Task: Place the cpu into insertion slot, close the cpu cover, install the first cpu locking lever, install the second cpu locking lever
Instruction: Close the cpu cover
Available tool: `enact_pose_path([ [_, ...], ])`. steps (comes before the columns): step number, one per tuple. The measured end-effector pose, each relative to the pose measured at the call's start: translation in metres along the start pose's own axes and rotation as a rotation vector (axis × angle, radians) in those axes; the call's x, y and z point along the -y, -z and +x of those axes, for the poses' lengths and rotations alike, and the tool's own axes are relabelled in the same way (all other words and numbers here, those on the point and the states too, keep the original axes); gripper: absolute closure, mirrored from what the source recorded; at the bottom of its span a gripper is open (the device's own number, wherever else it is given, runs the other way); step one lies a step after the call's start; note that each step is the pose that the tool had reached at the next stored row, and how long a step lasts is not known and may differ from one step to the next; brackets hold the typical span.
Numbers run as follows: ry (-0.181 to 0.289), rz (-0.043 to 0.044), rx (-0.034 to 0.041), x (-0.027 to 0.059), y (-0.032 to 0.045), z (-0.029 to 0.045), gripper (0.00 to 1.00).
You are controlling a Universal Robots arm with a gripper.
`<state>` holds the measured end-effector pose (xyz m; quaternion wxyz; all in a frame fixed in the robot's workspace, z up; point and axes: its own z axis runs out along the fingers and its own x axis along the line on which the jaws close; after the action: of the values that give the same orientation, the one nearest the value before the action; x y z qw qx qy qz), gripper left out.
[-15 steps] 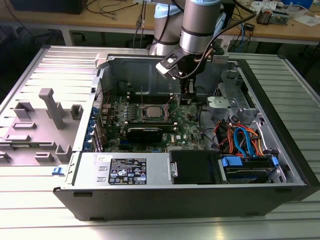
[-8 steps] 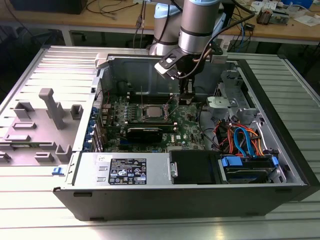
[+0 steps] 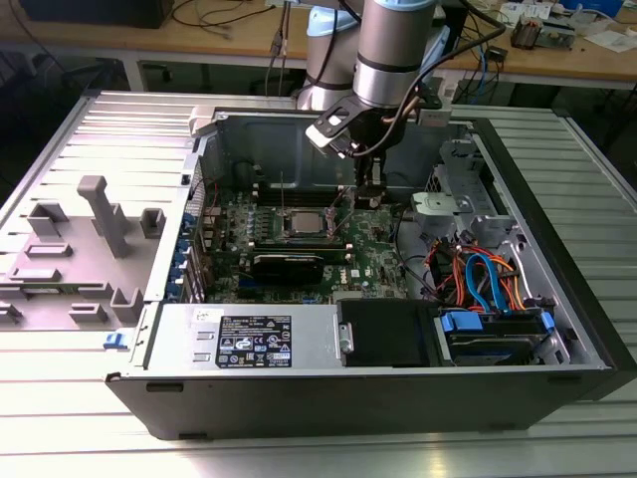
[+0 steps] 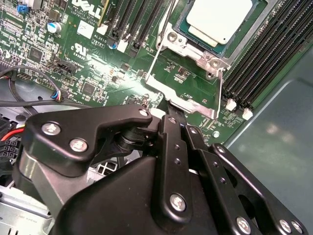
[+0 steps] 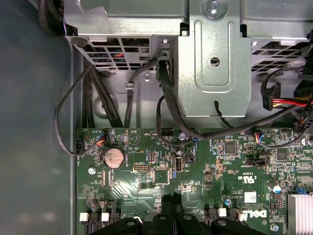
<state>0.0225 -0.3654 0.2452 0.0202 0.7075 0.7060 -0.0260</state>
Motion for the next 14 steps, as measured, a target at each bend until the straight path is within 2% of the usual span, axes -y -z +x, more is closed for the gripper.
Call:
enact_pose_path([
  [14, 0.0, 0.0, 0.0, 0.0068, 0.0, 0.0, 0.89],
])
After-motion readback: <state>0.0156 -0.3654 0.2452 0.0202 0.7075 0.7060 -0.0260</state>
